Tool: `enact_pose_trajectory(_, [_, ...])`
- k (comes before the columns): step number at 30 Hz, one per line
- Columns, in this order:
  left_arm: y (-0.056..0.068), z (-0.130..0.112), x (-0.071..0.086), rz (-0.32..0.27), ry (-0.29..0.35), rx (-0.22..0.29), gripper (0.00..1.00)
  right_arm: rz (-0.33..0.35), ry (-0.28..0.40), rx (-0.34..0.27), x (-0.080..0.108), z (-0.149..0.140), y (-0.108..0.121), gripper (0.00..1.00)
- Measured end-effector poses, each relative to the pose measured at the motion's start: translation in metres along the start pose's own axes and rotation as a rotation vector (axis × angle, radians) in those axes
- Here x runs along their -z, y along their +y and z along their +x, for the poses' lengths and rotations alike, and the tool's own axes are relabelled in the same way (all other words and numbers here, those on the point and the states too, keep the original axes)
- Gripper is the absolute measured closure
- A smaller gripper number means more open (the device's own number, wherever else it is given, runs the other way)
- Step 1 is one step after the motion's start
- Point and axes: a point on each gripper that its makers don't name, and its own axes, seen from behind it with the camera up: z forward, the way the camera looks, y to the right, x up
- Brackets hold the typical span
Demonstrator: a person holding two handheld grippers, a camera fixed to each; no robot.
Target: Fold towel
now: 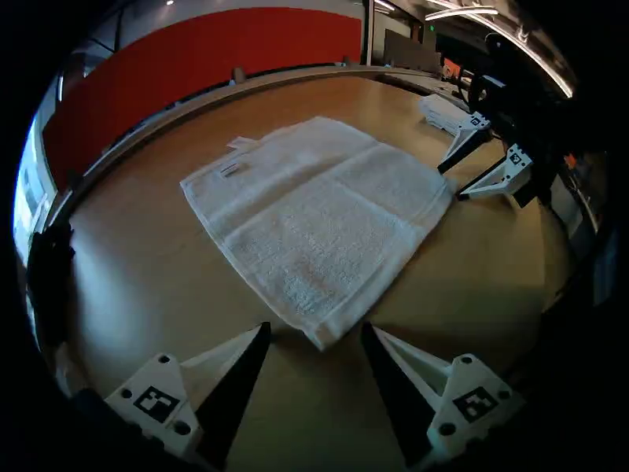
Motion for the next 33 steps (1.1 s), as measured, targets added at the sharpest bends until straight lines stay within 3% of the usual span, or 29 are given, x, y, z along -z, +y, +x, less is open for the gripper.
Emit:
enact_pose_trajectory(6, [0.0022, 0.0001, 0.0001, 0.004, -0.005, 0.002, 0.37, 0.009, -0.002, 0.008, -0.0004, 0.0009, -0.0024, 0.46])
enact_pose_trajectory(10, [0.0059, 0.0005, -0.0006, 0.006, -0.007, 0.001, 0.59, 0.006, -0.002, 0.0, -0.0003, 0.0013, -0.0013, 0.57])
enact_pose_trajectory(14, [0.0078, 0.0007, -0.0014, 0.008, -0.008, 0.007, 0.66, -0.002, -0.002, -0.014, -0.0002, 0.0022, 0.0015, 0.76])
enact_pose_trajectory(16, [0.007, 0.0007, -0.0018, 0.01, -0.01, 0.016, 0.67, -0.002, -0.001, -0.02, 0.0, 0.0025, 0.0013, 0.79])
enact_pose_trajectory(20, [0.0032, 0.0013, -0.0016, 0.016, -0.014, 0.035, 0.78, 0.002, -0.001, -0.018, 0.0004, 0.0033, -0.0013, 0.82])
enact_pose_trajectory(33, [0.0031, 0.0025, -0.0011, 0.021, -0.012, 0.059, 0.82, 0.0, -0.003, -0.023, -0.0007, 0.0041, -0.0024, 0.83])
